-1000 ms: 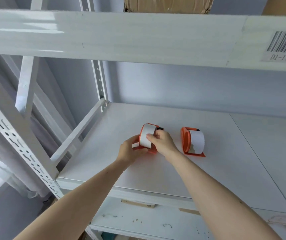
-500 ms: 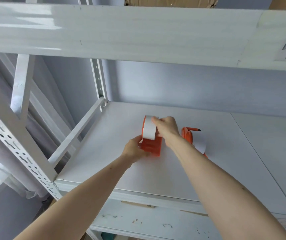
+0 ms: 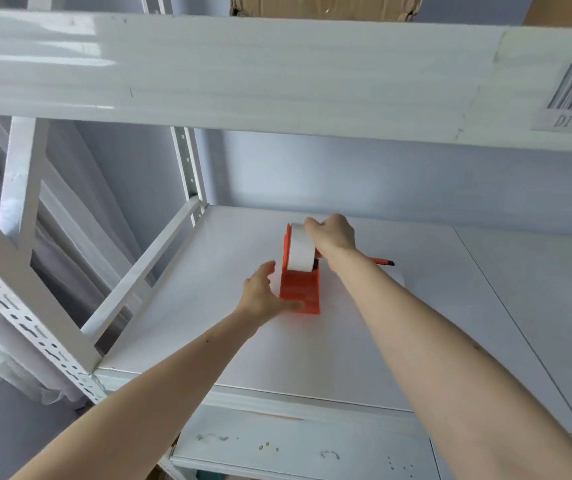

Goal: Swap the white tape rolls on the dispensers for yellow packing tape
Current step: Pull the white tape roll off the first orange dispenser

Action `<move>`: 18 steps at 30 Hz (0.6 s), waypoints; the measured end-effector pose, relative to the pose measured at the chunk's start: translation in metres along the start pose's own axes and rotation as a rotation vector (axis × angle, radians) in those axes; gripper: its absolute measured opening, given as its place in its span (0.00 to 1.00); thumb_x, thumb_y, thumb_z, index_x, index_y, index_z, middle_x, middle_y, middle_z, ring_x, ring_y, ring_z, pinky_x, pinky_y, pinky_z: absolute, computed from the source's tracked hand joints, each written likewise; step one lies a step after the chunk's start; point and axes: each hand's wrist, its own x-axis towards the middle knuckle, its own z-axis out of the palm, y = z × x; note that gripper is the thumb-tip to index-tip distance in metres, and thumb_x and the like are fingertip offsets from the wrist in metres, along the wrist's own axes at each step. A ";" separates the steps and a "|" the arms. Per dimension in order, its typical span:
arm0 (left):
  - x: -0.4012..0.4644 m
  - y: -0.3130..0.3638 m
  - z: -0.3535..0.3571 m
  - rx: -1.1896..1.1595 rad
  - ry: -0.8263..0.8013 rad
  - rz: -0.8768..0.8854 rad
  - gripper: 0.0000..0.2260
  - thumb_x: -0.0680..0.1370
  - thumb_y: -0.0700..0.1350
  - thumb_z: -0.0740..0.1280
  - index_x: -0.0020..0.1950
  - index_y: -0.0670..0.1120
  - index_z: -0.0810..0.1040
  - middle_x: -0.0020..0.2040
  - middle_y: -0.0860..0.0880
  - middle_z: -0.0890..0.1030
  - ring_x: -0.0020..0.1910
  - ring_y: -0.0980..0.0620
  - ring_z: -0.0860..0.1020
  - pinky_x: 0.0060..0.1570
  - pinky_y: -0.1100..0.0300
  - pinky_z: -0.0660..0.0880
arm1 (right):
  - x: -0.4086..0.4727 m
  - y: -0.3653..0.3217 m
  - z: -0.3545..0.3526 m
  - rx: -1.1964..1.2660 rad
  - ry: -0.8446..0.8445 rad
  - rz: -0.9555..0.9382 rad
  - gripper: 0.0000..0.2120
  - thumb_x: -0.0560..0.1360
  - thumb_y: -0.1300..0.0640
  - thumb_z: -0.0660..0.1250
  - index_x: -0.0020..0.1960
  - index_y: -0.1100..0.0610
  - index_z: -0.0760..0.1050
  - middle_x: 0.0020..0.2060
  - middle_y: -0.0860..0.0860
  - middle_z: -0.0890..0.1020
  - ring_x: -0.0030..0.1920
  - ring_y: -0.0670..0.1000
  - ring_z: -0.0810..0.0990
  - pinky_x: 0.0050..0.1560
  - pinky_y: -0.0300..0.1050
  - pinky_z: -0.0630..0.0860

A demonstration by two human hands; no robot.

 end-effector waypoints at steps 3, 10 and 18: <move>0.003 0.023 -0.008 -0.276 0.052 0.103 0.33 0.71 0.42 0.77 0.74 0.47 0.70 0.69 0.53 0.74 0.67 0.53 0.72 0.64 0.59 0.67 | -0.002 0.000 0.000 0.076 -0.037 0.021 0.15 0.76 0.53 0.62 0.34 0.57 0.62 0.31 0.55 0.71 0.36 0.61 0.79 0.43 0.53 0.83; 0.010 0.050 -0.010 -0.406 0.154 0.125 0.09 0.81 0.42 0.68 0.45 0.40 0.84 0.39 0.47 0.83 0.43 0.50 0.80 0.58 0.49 0.77 | -0.007 0.003 -0.005 0.219 -0.084 0.153 0.10 0.76 0.53 0.61 0.40 0.58 0.67 0.45 0.57 0.78 0.54 0.62 0.82 0.54 0.64 0.81; 0.011 0.051 -0.003 -0.438 0.230 0.078 0.08 0.80 0.43 0.68 0.43 0.43 0.83 0.41 0.45 0.83 0.43 0.47 0.79 0.60 0.43 0.79 | -0.001 0.013 -0.016 0.298 -0.023 0.244 0.08 0.75 0.58 0.59 0.52 0.61 0.71 0.52 0.59 0.79 0.53 0.60 0.80 0.60 0.59 0.78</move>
